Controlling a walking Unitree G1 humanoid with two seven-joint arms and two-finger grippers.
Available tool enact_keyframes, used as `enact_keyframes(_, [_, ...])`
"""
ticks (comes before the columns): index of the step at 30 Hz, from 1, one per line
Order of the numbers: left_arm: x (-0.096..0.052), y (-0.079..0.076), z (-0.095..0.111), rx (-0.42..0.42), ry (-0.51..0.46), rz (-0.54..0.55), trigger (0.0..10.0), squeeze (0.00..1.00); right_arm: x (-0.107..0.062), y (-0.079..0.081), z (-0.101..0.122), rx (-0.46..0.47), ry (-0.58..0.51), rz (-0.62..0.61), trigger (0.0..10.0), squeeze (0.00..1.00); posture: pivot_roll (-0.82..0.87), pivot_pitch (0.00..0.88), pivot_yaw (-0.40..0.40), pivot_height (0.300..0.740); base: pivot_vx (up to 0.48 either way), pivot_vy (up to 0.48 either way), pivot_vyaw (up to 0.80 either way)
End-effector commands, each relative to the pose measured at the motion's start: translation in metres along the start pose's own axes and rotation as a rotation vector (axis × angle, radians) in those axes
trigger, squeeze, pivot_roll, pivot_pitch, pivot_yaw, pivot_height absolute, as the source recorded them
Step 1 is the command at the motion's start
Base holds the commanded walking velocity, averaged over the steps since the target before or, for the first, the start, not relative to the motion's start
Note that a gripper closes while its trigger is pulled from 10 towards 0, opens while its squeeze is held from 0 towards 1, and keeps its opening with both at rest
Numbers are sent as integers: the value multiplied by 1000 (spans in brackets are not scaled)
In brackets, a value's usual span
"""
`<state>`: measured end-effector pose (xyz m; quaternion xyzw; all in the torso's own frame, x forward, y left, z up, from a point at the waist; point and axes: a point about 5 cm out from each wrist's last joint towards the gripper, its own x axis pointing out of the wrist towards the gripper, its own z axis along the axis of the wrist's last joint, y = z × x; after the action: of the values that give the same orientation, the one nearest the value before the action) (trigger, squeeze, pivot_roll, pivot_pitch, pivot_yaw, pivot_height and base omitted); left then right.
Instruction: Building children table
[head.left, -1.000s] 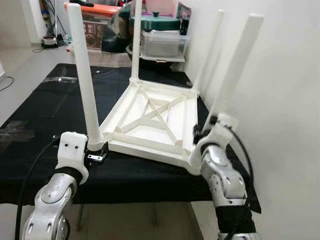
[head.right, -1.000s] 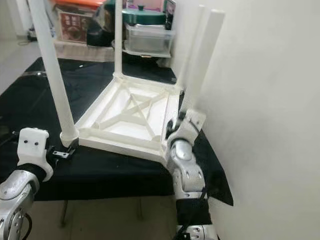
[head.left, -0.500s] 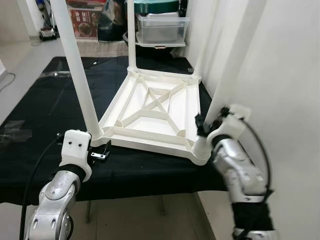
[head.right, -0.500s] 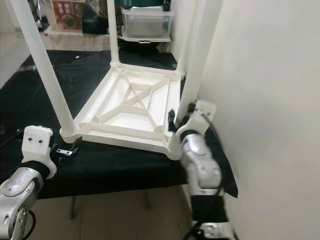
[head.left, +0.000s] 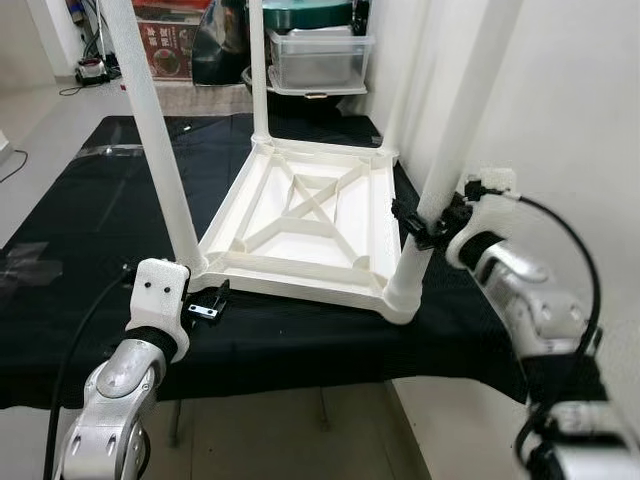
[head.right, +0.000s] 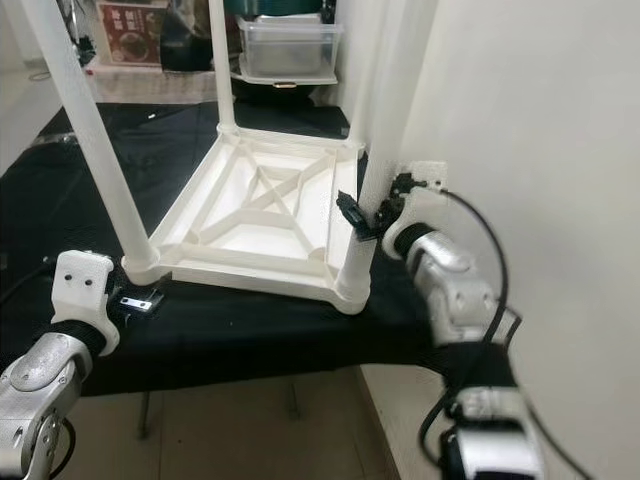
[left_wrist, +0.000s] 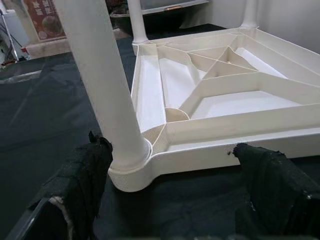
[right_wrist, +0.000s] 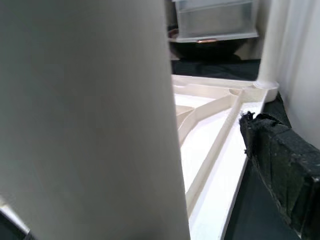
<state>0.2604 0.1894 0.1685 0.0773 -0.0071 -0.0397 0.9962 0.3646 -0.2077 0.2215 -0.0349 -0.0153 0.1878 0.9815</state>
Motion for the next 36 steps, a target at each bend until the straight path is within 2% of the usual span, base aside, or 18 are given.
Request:
enact_keyframes(1, [1, -1, -2, 9, 4, -13, 10000, 0, 1, -5, -3, -20, 14, 12, 10000, 0, 23, 0, -75, 740, 0, 0, 0])
enact_keyframes(4, [2, -1, -1, 10, 2, -12, 10000, 0, 3, -9, -2, -21, 9, 35, 10000, 0, 30, 0, -79, 740, 0, 0, 0])
enact_keyframes(5, [2, -1, 0, 11, -1, -12, 10000, 0, 4, -11, -1, -11, 10, 74, 4706, 0, 34, 0, -81, 740, 0, 0, 0])
enact_keyframes(8, [2, -1, 0, 11, -1, -12, 10000, 0, 4, -11, -1, -11, 10, 74, 4706, 0, 34, 0, -81, 740, 0, 0, 0])
enact_keyframes(9, [3, 0, 0, 12, -4, -12, 10000, 0, 4, -13, -1, -2, 12, 116, 1059, 0, 37, 0, -83, 740, 0, 0, 0])
enact_keyframes(11, [3, 0, 1, 13, -6, -12, 10000, 0, 4, -14, -6, 27, 28, 156, 0, 0, 41, 0, -87, 740, 0, 0, 0])
enact_keyframes(17, [5, -1, 2, 13, -11, -15, 10000, 0, 6, -18, -19, 93, 63, 121, 0, 0, 43, 0, -88, 740, 0, 0, 0])
enact_keyframes(18, [5, -1, 2, 13, -13, -17, 10000, 0, 9, -24, -25, 105, 90, -47, 0, 0, 45, 0, -92, 740, 0, 0, 0])
enact_keyframes(19, [5, -1, 2, 13, -13, -17, 10000, 0, 9, -24, -25, 105, 90, -47, 0, 0, 45, 0, -92, 740, 0, 0, 0])
enact_keyframes(20, [5, 0, 2, 13, -15, -18, 10000, 0, 9, -31, -31, 121, 125, -275, 0, 0, 45, 0, -92, 740, 0, 0, 0])
enact_keyframes(21, [5, 0, 2, 13, -15, -18, 10000, 0, 9, -31, -31, 121, 125, -275, 0, 0, 45, 0, -92, 740, 0, 0, 0])
enact_keyframes(22, [6, 0, 2, 13, -14, -17, 10000, 0, 5, -32, -40, 142, 174, -514, 0, 0, 42, 0, -90, 740, 0, 0, 0])
enact_keyframes(24, [6, 0, 2, 13, -14, -17, 10000, 0, 5, -32, -40, 142, 174, -514, 0, 0, 42, 0, -90, 740, 0, 0, 0])
enact_keyframes(25, [7, -1, 2, 9, -15, -16, 10000, 0, -2, -20, -48, 171, 204, -697, 0, 0, 38, 0, -90, 740, 0, 0, 0])
enact_keyframes(26, [9, -3, 1, 7, -13, -16, 10000, 0, -4, 10, -57, 225, 238, -767, 0, 0, 34, 0, -77, 740, 0, 0, 0])
enact_keyframes(29, [11, -5, 0, 5, -13, -17, 10000, 0, -6, 31, -61, 267, 257, -790, 0, 0, 34, 0, -77, 740, 0, 0, 0])
enact_keyframes(31, [17, -9, -2, 4, -8, -22, 10000, 0, 1, 66, -61, 295, 268, -741, 0, 0, 30, 0, -82, 740, 0, 0, 0])
enact_keyframes(36, [20, -9, -6, -7, 6, -18, 10000, 0, 11, 75, -52, 276, 252, -672, 0, 0, 21, 0, -88, 740, 0, 0, 0])
